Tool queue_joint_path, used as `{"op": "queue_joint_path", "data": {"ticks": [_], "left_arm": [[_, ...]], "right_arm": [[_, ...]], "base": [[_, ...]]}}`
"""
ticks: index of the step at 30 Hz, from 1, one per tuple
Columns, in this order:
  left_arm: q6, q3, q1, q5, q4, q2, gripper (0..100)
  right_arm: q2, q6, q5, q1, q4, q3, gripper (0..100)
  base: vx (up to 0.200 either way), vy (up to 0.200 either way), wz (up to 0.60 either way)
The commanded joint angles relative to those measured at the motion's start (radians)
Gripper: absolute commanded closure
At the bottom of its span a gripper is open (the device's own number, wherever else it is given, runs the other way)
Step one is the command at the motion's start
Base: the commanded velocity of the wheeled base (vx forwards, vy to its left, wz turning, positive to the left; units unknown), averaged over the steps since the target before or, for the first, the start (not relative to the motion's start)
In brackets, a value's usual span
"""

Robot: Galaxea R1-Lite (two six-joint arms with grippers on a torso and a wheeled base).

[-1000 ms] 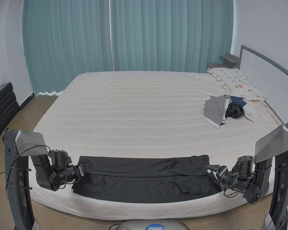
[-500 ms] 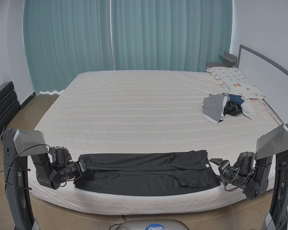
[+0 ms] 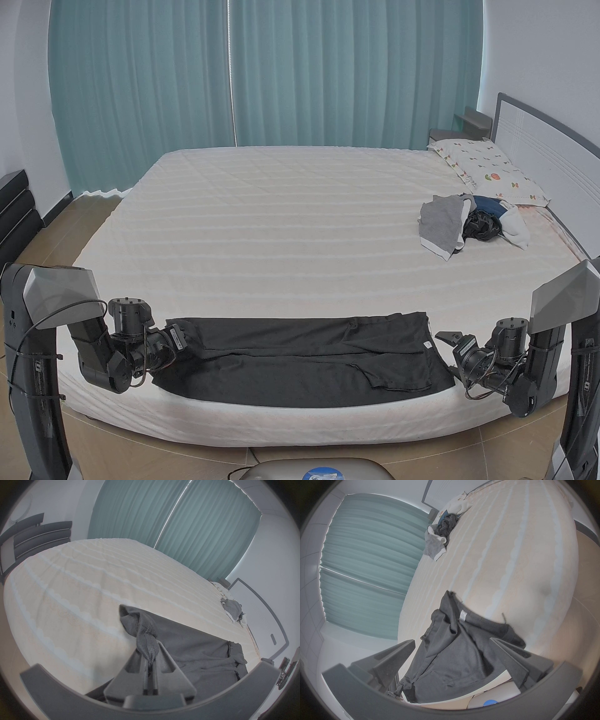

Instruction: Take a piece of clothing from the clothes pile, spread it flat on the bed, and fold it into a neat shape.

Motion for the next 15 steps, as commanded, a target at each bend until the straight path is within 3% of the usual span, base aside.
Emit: {"op": "queue_joint_path", "data": {"ticks": [1, 10, 15], "left_arm": [[-0.002, 0.002, -0.020, 0.022, 0.000, -0.019, 100], [-0.004, -0.014, -0.079, 0.079, 0.101, -0.110, 100], [-0.006, -0.078, -0.136, 0.134, 0.284, -0.189, 100]], "right_arm": [[0.004, 0.000, 0.001, 0.001, -0.012, 0.001, 0], [0.004, 0.000, 0.002, 0.003, -0.012, 0.002, 0], [0.004, -0.002, 0.002, 0.005, -0.012, 0.004, 0]], "base": [[0.000, -0.200, 0.00], [0.000, -0.200, 0.00], [0.000, -0.200, 0.00]]}}
